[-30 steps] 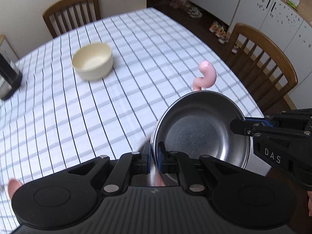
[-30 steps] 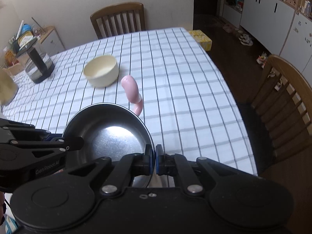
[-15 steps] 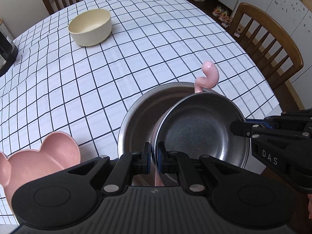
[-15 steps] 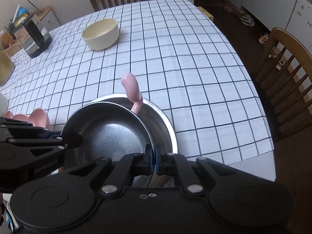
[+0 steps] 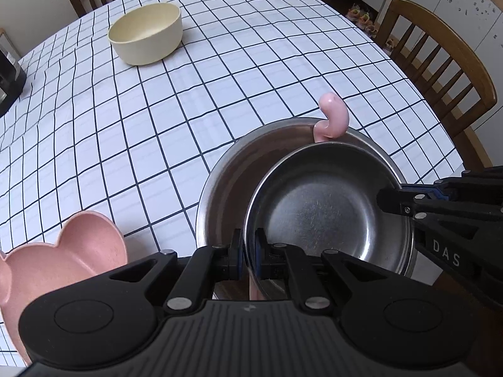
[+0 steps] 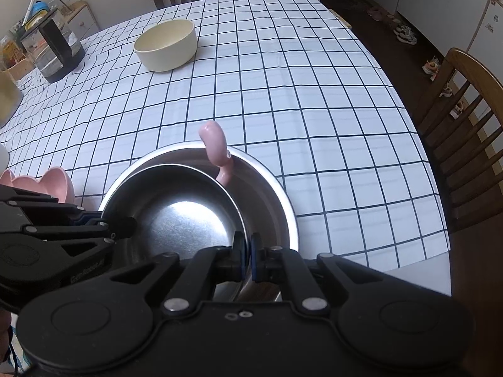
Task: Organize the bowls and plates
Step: 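Lift the pink pot with both grippers and lower it into the steel bowl, then open both grippers to release the pink pot in the steel bowl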
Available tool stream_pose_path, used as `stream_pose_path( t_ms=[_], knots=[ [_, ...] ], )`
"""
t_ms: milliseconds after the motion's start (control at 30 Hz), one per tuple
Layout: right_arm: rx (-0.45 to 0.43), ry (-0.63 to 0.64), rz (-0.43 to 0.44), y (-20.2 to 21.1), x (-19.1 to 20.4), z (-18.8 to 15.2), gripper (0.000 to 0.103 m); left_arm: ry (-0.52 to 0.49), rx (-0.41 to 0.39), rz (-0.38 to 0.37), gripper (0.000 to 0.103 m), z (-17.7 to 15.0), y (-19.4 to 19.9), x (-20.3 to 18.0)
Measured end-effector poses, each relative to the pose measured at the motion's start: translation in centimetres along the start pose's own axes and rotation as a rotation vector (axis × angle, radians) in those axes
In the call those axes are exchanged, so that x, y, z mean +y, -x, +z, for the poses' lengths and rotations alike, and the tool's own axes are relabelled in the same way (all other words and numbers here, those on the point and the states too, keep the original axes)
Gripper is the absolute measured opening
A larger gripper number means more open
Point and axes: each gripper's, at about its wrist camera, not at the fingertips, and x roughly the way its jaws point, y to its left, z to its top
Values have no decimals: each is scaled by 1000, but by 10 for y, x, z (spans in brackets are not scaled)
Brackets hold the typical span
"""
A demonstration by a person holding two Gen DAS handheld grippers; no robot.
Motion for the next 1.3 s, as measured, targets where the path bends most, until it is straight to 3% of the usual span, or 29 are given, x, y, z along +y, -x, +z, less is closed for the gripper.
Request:
stream_pose_path(
  t_ms=[267,600,1067,1300],
  knots=[
    [-15,14,-14,-1,5,0,14,5,-7,-26,6,0,0,8],
    [-43,9,-8,14,10,-2,26,-45,-75,-23,6,-5,23,6],
    [-181,-3,15,67,25,-5,44,-64,-227,-62,8,-13,76,23],
    [-252,22,18,90,36,6,60,-44,-287,-43,12,-7,98,42]
  ],
)
